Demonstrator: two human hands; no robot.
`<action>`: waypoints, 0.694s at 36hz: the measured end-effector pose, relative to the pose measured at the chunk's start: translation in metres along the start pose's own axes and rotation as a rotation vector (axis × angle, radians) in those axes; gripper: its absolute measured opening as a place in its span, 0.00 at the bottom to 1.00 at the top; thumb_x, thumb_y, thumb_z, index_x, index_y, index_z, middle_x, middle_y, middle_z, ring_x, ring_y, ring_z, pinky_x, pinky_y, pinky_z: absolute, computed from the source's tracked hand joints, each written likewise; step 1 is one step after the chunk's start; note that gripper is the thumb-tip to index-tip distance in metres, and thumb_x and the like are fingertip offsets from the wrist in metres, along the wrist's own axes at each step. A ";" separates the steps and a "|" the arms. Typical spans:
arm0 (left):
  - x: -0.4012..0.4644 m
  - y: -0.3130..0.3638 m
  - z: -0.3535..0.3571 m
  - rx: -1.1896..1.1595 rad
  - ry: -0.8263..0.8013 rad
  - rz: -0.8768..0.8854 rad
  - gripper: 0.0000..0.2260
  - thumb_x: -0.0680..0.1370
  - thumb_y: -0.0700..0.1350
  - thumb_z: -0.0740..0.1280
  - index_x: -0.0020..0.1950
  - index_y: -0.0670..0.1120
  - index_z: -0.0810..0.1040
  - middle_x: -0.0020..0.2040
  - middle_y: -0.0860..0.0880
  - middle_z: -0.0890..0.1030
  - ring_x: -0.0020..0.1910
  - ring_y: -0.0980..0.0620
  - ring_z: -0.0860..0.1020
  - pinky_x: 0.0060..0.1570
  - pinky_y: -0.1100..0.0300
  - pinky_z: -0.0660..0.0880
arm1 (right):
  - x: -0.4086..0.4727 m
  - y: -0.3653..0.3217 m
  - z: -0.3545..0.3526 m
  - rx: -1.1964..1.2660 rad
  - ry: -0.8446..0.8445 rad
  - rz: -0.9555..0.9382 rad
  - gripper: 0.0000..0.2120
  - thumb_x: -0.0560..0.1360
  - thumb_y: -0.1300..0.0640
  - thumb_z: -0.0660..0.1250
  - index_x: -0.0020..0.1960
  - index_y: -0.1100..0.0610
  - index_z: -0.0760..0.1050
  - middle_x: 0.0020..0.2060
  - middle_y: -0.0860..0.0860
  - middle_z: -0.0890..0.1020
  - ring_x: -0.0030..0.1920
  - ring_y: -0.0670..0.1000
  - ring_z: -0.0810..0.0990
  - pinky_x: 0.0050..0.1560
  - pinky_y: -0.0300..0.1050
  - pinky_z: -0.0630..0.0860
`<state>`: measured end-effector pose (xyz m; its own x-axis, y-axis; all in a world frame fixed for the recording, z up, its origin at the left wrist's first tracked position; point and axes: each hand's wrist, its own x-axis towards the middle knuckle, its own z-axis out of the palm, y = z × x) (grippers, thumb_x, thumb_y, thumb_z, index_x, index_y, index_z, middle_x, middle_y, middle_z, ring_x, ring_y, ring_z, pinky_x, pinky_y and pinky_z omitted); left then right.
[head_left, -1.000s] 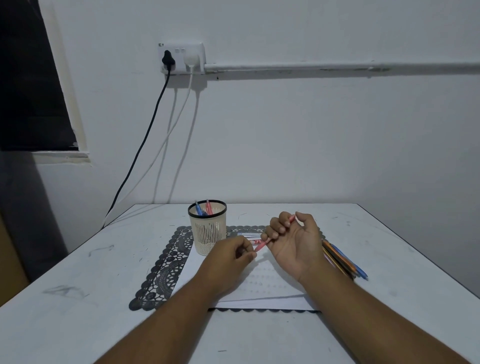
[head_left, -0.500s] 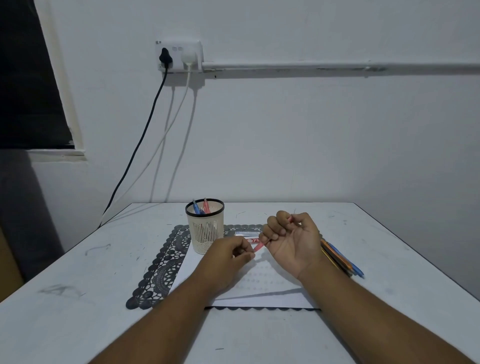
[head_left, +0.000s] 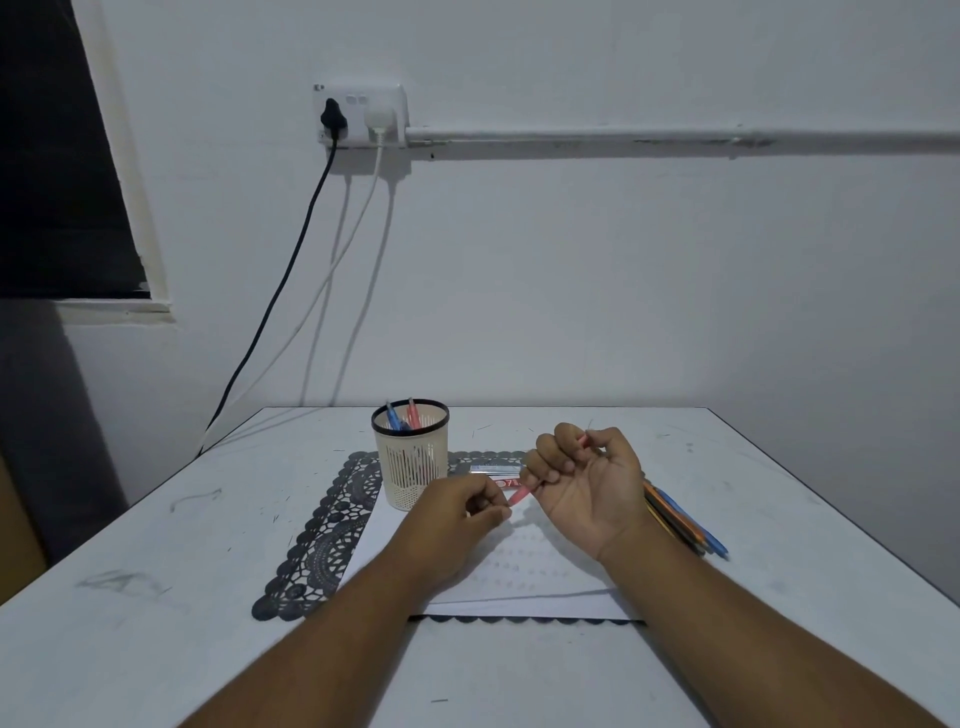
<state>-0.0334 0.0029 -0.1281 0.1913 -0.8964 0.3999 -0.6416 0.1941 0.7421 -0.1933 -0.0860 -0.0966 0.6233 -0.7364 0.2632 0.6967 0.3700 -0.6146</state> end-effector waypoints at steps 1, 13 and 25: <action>0.000 0.000 0.000 -0.001 -0.003 0.001 0.07 0.77 0.41 0.73 0.41 0.51 0.82 0.38 0.51 0.82 0.36 0.59 0.75 0.38 0.65 0.71 | 0.000 0.000 0.000 0.002 0.002 0.003 0.13 0.74 0.52 0.56 0.33 0.54 0.59 0.31 0.51 0.58 0.35 0.52 0.55 0.37 0.47 0.63; -0.001 0.002 -0.001 -0.002 -0.018 -0.005 0.07 0.77 0.40 0.73 0.41 0.50 0.82 0.38 0.52 0.82 0.35 0.60 0.75 0.38 0.67 0.71 | 0.000 0.000 -0.002 -0.010 -0.010 0.018 0.13 0.75 0.52 0.54 0.33 0.54 0.59 0.31 0.52 0.58 0.33 0.52 0.57 0.37 0.48 0.61; -0.001 0.002 -0.001 0.016 -0.021 0.007 0.05 0.77 0.41 0.73 0.42 0.49 0.83 0.37 0.54 0.81 0.34 0.62 0.74 0.36 0.68 0.69 | 0.000 0.000 0.000 -0.031 -0.006 0.012 0.13 0.74 0.52 0.55 0.33 0.54 0.60 0.31 0.52 0.58 0.33 0.52 0.57 0.37 0.48 0.62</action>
<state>-0.0341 0.0045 -0.1268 0.1713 -0.9030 0.3939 -0.6551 0.1942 0.7302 -0.1935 -0.0863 -0.0963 0.6335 -0.7288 0.2598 0.6780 0.3610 -0.6403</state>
